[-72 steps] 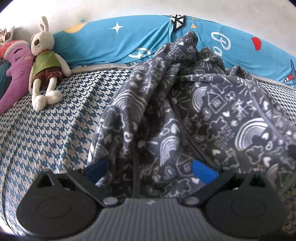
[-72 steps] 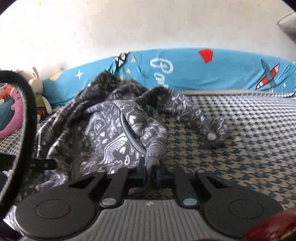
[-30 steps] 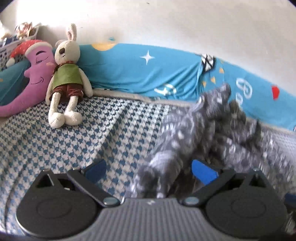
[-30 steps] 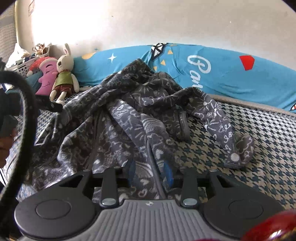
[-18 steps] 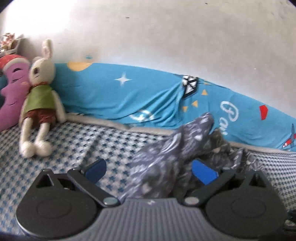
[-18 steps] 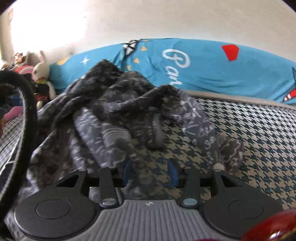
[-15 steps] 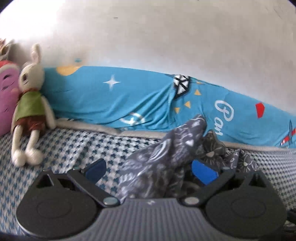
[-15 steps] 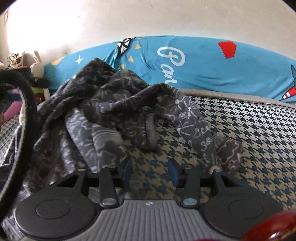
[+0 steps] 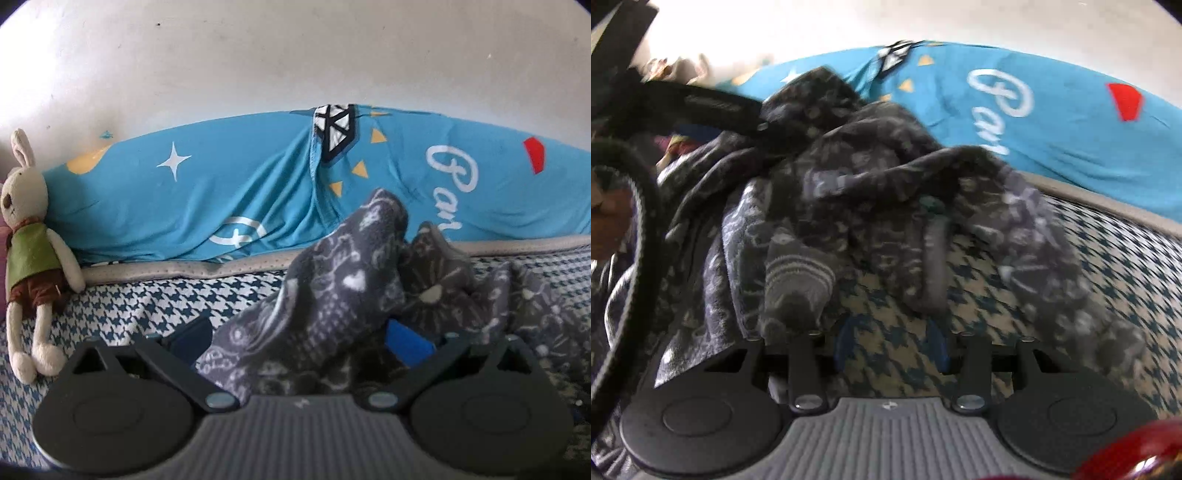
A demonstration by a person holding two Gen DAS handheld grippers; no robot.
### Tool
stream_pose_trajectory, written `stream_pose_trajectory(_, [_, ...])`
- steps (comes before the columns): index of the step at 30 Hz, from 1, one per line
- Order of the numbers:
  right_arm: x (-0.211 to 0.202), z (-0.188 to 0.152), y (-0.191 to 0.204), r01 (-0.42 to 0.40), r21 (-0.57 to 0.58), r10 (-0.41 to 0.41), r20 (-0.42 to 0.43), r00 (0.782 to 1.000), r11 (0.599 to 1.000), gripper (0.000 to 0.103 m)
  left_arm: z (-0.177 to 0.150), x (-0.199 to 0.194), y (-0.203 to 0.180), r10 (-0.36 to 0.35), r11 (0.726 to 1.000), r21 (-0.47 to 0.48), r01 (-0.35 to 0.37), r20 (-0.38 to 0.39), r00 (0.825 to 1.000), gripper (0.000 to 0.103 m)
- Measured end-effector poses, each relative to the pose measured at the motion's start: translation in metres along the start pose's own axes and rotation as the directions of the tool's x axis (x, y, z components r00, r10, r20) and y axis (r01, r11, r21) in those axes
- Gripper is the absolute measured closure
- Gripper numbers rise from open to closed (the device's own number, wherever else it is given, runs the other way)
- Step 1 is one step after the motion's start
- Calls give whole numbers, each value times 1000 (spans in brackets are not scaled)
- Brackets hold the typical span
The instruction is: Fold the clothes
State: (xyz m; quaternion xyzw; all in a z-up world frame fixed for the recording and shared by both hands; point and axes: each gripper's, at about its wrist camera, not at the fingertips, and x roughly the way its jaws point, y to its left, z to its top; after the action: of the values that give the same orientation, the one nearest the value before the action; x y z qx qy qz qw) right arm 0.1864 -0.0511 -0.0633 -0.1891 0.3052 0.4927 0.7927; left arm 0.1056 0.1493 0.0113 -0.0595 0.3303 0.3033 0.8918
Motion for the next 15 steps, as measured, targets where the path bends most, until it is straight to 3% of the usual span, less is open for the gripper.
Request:
stream_pose_trajectory(2, [6, 1, 6, -8, -55, 9, 4, 1000, 998, 58, -1, 5, 1, 15, 1000, 6, -15, 0, 1000, 7])
stream_pose_trajectory(5, [13, 3, 10, -15, -125, 18, 25, 1000, 992, 51, -2, 9, 6, 16, 1000, -13, -16, -6, 1000, 29])
stream_pose_trajectory(7, [17, 3, 10, -10, -145, 16, 41, 999, 989, 39, 0, 10, 12, 3, 999, -49, -4, -12, 1000, 41])
stream_pose_trajectory(8, [19, 2, 8, 0, -141, 8, 53, 999, 990, 34, 0, 8, 14, 20, 998, -55, -20, -3, 1000, 43])
stream_pose_trajectory(10, [23, -3, 2, 21, -114, -13, 75, 997, 993, 9, 2, 5, 17, 64, 996, -60, -63, 18, 998, 48])
stream_pose_trajectory(11, [25, -4, -2, 32, -88, -26, 74, 997, 996, 2, 3, 4, 18, 90, 994, -61, -88, 29, 996, 48])
stream_pose_trajectory(15, [24, -8, -6, 32, -64, -27, 73, 997, 997, 0, 8, -5, 35, 168, 979, -130, -159, 55, 984, 48])
